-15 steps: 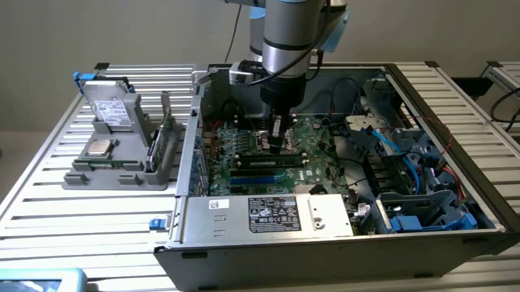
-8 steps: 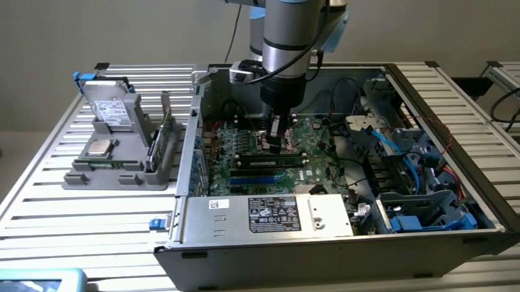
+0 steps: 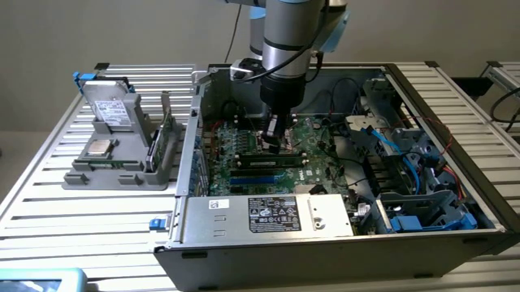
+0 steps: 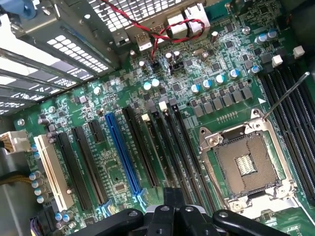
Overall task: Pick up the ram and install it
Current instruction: 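Press down the ram until it locks into place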
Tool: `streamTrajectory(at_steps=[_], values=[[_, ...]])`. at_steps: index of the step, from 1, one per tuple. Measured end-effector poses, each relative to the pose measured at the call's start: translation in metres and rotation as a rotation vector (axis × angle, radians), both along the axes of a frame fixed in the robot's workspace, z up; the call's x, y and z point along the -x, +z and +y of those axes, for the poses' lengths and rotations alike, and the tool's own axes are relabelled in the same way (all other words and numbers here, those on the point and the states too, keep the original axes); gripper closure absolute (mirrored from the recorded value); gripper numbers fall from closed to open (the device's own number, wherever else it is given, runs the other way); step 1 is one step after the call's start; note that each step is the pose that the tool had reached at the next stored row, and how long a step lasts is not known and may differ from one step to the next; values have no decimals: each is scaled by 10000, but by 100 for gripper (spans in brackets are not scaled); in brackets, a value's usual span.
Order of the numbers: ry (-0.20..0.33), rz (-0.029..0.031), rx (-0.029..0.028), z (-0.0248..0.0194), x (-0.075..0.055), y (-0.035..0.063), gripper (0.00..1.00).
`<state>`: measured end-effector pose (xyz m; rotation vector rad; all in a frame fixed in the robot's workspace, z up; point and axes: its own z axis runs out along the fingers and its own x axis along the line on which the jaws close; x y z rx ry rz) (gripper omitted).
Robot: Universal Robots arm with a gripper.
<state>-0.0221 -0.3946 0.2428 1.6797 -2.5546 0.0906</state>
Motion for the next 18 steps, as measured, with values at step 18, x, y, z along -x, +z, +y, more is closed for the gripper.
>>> streamTrajectory(at_steps=[18], values=[[-2376,-1,-1,0,0,0,89]])
